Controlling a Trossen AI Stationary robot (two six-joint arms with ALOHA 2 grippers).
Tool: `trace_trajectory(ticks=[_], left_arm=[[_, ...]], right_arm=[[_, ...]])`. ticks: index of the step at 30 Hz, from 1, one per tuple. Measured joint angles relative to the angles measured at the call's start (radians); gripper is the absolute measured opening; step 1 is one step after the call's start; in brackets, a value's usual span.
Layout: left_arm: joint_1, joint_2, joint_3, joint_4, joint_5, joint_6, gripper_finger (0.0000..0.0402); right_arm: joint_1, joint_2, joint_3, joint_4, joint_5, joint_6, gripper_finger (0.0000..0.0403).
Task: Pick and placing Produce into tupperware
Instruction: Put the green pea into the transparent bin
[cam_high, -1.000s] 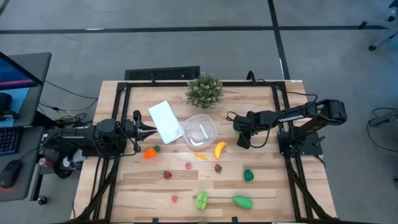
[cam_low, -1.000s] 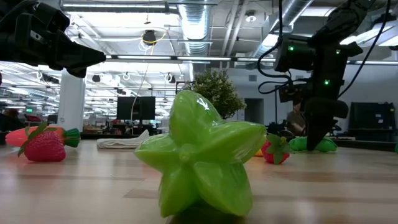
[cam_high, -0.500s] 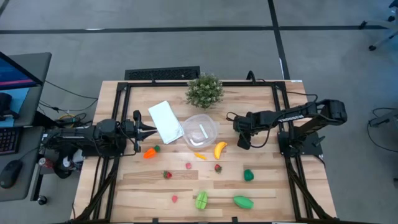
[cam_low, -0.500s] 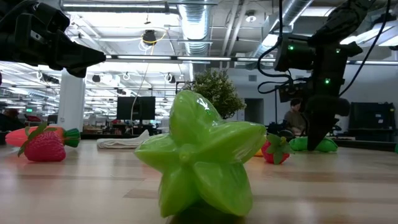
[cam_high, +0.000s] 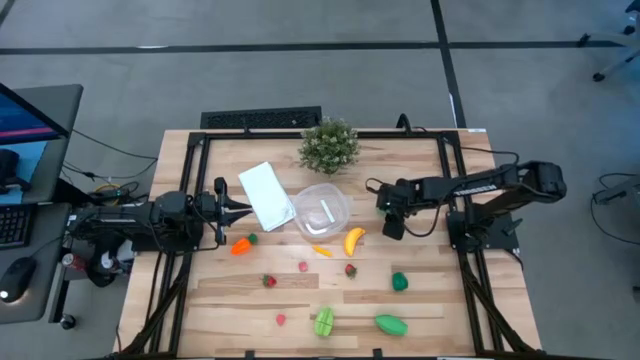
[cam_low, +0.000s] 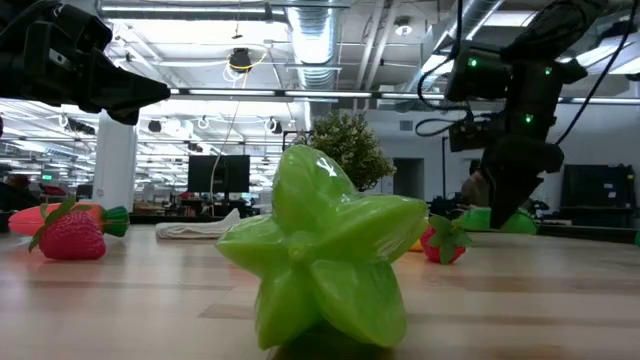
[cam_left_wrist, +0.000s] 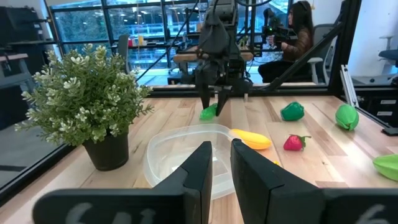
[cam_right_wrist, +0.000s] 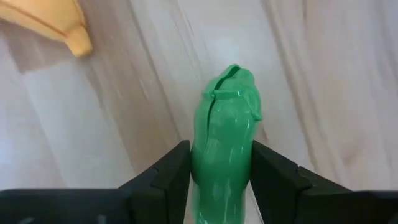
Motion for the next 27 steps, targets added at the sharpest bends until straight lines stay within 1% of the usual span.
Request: trace_trajectory(ticks=[5, 10, 19, 27], left_arm=[[0.000, 0.000, 0.000, 0.000, 0.000, -0.003, 0.0050], [0.000, 0.000, 0.000, 0.000, 0.000, -0.003, 0.0050], [0.000, 0.000, 0.000, 0.000, -0.001, -0.003, 0.0050], [0.000, 0.000, 0.000, 0.000, -0.001, -0.003, 0.0050]], right_arm=[[0.000, -0.084, 0.000, 0.001, -0.001, 0.000, 0.0139], [0.005, -0.165, 0.000, 0.033, -0.004, -0.020, 0.0146], [0.036, -0.247, 0.000, 0.250, -0.082, -0.106, 0.0139], [0.065, -0.235, 0.000, 0.466, -0.084, -0.206, 0.0148]])
